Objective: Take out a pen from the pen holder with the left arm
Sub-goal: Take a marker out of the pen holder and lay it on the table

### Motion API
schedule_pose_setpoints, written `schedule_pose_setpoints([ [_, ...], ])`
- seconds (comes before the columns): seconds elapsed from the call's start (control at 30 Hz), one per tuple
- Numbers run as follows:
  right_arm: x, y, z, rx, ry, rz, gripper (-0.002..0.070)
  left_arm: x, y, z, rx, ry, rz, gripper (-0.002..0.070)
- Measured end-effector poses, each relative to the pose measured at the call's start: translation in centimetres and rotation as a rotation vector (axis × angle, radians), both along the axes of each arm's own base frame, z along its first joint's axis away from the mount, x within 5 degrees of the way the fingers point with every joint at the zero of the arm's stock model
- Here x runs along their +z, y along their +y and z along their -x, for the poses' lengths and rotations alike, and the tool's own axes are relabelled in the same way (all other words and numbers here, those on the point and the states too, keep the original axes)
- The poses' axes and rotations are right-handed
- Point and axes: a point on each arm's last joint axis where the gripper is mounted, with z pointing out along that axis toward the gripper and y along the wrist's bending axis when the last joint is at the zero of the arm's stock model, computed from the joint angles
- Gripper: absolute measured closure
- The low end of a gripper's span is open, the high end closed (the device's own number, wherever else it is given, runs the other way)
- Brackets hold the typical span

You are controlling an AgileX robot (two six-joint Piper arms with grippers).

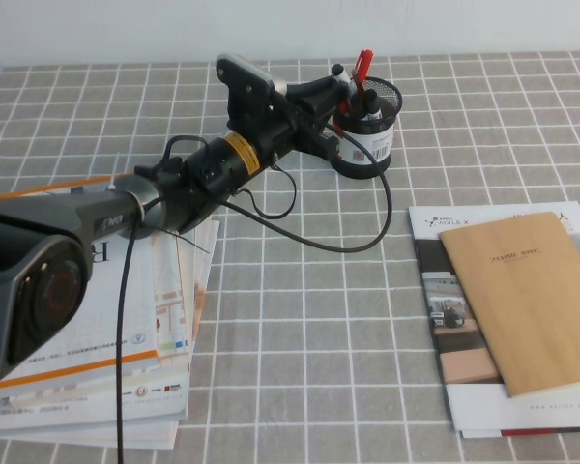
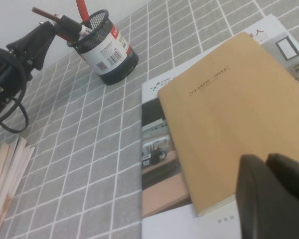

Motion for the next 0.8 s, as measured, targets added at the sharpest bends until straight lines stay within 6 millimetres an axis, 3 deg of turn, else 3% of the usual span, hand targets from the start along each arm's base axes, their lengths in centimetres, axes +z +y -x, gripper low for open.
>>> schedule_pose_setpoints([
  [0.6,0.0,0.0,0.0,0.003,-0.003,0.013,0.0689,4.9,-0.3,1.5,-0.106,-0.109,-0.076,0.0619],
  [0.8,0.0,0.0,0.0,0.003,-0.003,0.013,0.0689,7.3,0.1,1.9,-0.068,-0.103,-0.168,0.0619],
])
